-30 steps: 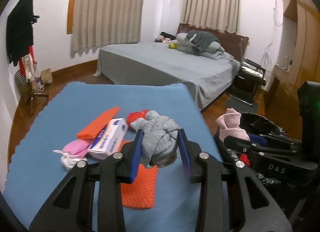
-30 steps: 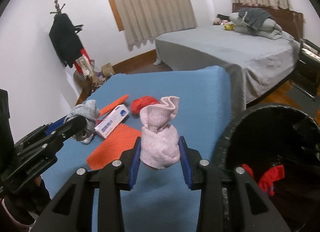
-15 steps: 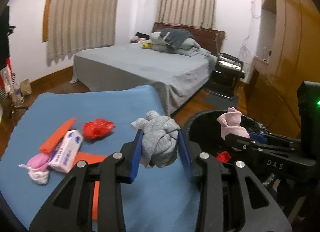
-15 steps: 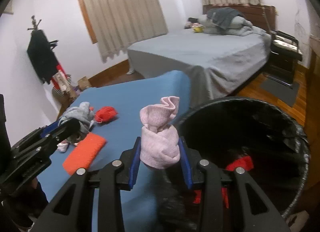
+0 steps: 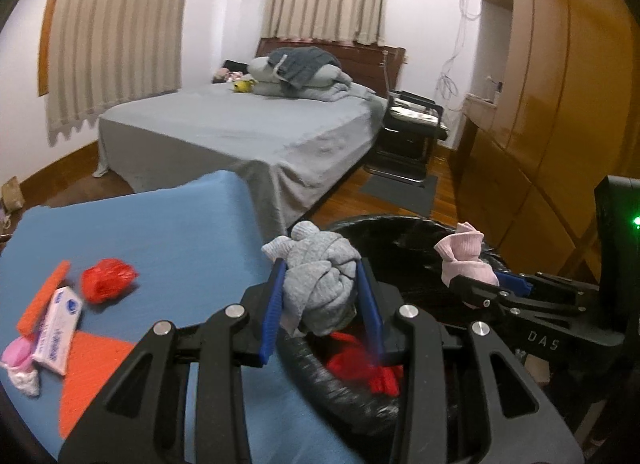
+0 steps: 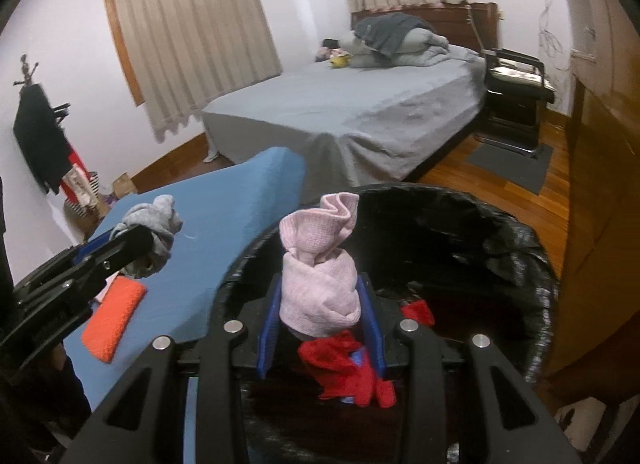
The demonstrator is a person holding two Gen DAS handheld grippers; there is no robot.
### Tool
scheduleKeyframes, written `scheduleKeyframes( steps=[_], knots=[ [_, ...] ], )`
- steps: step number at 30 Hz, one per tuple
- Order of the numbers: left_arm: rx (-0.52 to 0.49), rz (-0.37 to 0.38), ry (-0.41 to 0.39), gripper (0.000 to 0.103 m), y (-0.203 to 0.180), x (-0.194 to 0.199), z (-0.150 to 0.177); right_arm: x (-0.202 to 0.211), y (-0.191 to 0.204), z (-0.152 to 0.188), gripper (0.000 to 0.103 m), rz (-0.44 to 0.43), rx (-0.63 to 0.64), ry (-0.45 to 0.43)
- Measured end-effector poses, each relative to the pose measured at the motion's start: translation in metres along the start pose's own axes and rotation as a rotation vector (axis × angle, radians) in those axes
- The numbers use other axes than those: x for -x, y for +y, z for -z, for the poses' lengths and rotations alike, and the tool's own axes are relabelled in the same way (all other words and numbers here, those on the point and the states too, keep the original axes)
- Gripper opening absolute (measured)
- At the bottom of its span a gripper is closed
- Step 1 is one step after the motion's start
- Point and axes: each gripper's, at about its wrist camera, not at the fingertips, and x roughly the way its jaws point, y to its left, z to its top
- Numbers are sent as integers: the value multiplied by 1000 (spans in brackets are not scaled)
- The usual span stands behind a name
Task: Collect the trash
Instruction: 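Carry both socks over the black bin and open both grippers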
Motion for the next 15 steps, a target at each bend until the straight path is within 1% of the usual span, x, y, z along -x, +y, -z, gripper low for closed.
scheduleKeyframes(
  steps=[8,11,15],
  knots=[
    [-54,77,39,35,-38,-35,-2,0,-40,5,37,64,-57,5],
    [-75,103,57,36,-49,-48,0,-1,-54,6,39,85,-74,8],
    [-81,129,76,44,-58,-62,-1,3,-68,6,41,111,-87,0]
  ],
)
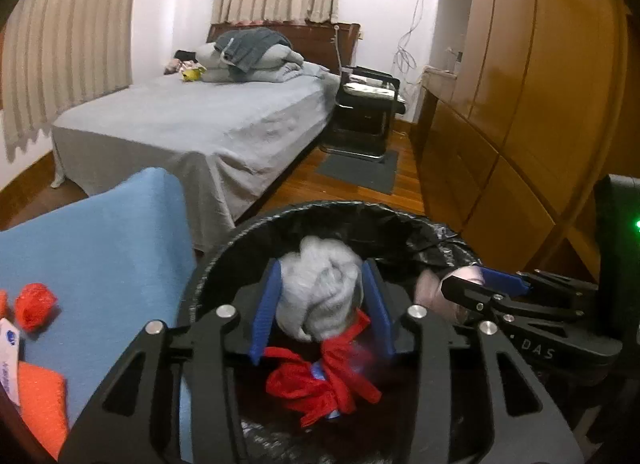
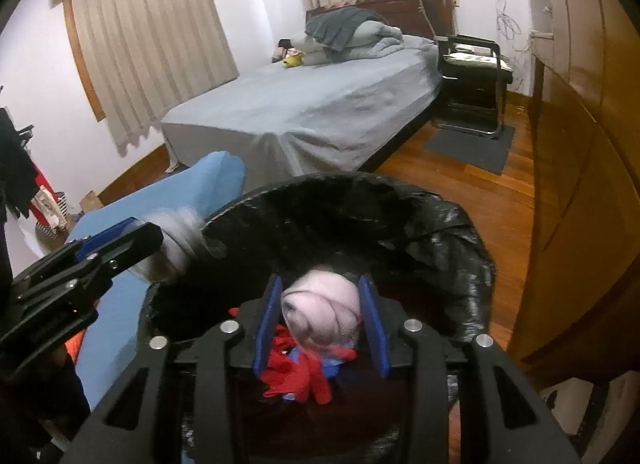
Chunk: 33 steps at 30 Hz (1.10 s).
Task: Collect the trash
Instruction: 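Carry both socks over the black bin and open both grippers, then move the left gripper to the pile and grasp the white plastic bag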
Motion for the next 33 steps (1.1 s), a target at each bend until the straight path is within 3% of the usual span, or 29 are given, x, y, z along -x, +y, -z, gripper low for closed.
scheduleKeyframes(
  steps=[5,10,13,25,33],
  knots=[
    [0,-5,-7,56,-1,0,-2,5,-12,-3,58,26,-19,-20],
    [28,-48,-32,77,10,15,-1,12,-10,-4,91,48,-22,-52],
    [46,-87,-49,84,21,29,-2,14,-2,-5,97,33,-19,-63],
    [132,-298,-105,90,97,112,21,3,80,-9,97,-88,87,-54],
    [223,-448,-121,89,161,161,45,-18,158,-2,97,-191,183,-27]
  ],
)
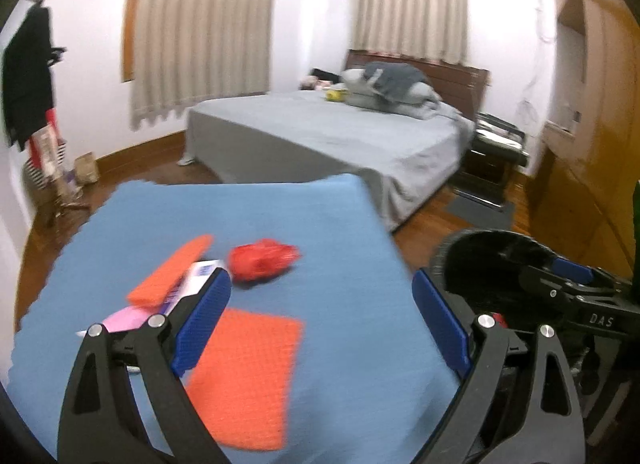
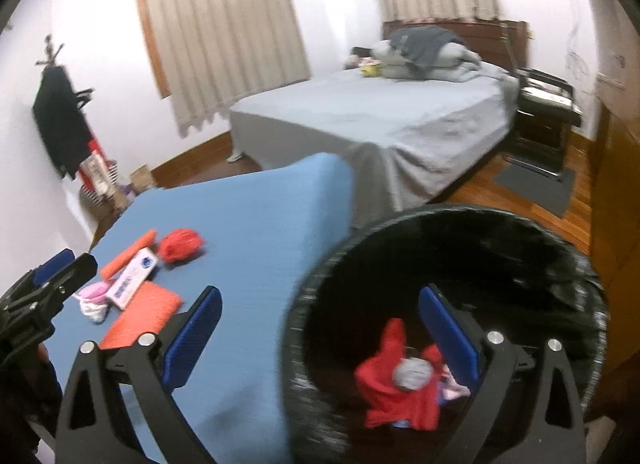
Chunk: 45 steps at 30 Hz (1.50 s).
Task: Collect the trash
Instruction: 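Move the left gripper to the pile and grasp the white plastic bag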
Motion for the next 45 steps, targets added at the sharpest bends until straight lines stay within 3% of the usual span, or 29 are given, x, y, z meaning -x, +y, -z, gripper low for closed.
scheduleKeyframes(
  steps=[11,19,24,29,35,37,40,45],
  knots=[
    [64,-190,21,89,93,14,18,-40,86,2,97,-103,108,31],
    [113,-283,107,89,154,2,49,-69,123,16,97,-129,153,73],
    [153,-284,151,89,174,-12,62,-82,135,28,97,-119,175,112],
    [175,-246,181,82,178,-26,66,-89,136,36,97,-97,189,138],
    [176,-191,244,66,175,-49,69,-93,137,41,97,-86,205,158],
    [173,-191,258,53,174,-53,71,-94,137,43,97,-85,209,162],
    [195,-181,242,42,177,-50,70,-92,138,44,97,-89,213,161],
    [175,-186,213,39,174,-39,68,-91,142,45,97,-102,217,168]
  ],
)
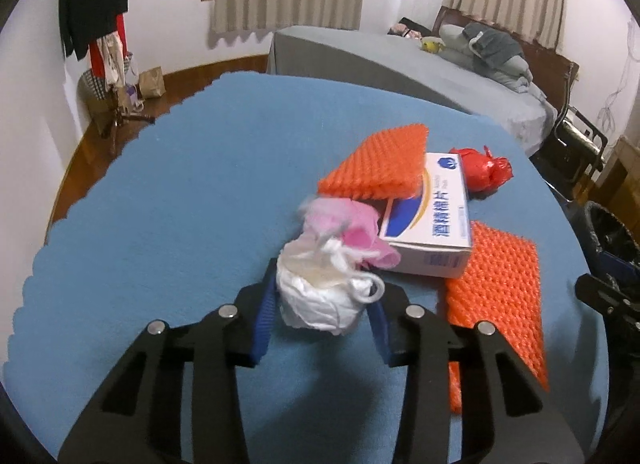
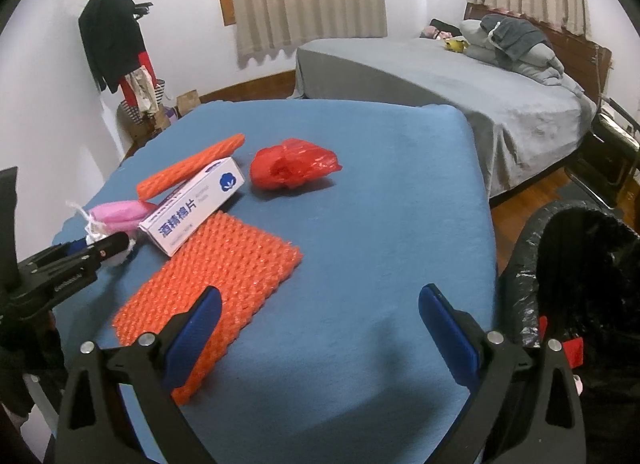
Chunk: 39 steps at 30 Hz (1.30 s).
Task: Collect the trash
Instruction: 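Move the left gripper to the pile and grasp the white plastic bag, then lift the white bag with the left gripper while the right gripper grasps the orange mesh pad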
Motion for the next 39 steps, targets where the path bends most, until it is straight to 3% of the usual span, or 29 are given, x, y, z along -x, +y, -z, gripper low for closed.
scheduleKeyframes(
  steps=[11,23,29,31,35,39],
  knots=[
    [20,9,-32,39,0,40,13,-7,9,2,96,-18,-13,24],
    [39,18,-113,39,-1,79,13,-23,40,9,79,-87,19,99],
    [49,10,-125,39,1,80,12,-29,48,13,55,-123,10,139],
    [57,13,-122,39,2,79,12,-28,50,12,38,-155,19,148],
    [56,12,-117,39,0,77,15,-24,48,9,19,-199,-1,157],
    [58,14,-110,39,-3,76,15,-15,41,4,14,-219,-18,145]
  ],
)
